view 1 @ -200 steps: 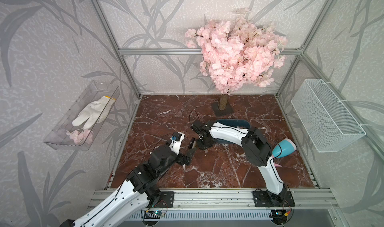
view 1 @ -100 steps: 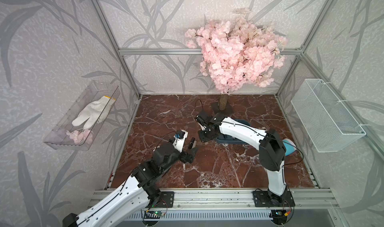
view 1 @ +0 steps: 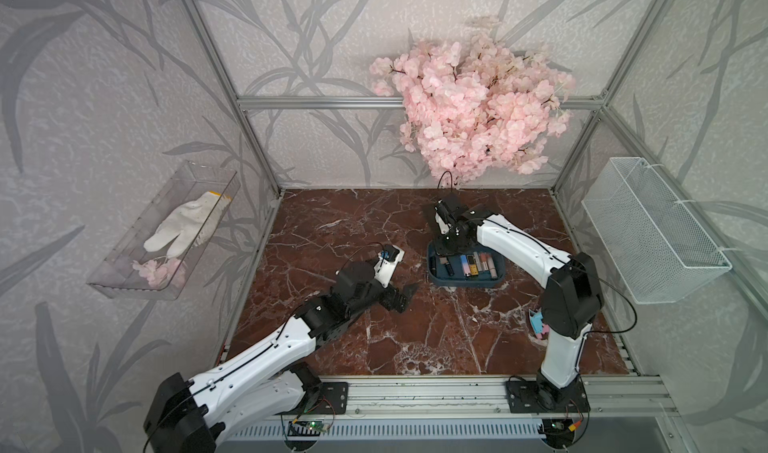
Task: Put the lipstick into the storage box
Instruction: Place the lipstick in the storage box.
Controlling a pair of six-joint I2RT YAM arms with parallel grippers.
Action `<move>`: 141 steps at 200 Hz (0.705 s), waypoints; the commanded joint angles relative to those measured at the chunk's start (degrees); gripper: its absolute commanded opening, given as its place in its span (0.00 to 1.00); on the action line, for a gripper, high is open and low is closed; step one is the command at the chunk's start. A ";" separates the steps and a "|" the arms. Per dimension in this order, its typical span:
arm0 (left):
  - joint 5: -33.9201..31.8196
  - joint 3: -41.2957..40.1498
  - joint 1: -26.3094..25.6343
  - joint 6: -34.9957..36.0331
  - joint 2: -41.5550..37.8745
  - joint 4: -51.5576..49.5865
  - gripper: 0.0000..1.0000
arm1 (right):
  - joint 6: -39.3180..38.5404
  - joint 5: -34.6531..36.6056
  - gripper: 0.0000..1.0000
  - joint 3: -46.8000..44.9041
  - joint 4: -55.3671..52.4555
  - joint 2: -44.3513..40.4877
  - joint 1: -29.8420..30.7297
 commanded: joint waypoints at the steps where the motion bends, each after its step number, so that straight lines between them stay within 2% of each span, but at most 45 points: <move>1: 3.74 3.13 0.46 2.22 3.54 2.37 1.00 | -2.64 0.05 0.20 -1.58 -0.77 -1.88 -2.20; 64: 8.37 9.27 0.81 2.08 14.07 5.04 1.00 | -5.84 -0.38 0.20 -4.97 0.64 0.80 -6.91; 141: 9.72 10.59 0.83 0.27 17.67 5.46 1.00 | -7.27 -0.59 0.20 -6.93 2.49 4.16 -7.41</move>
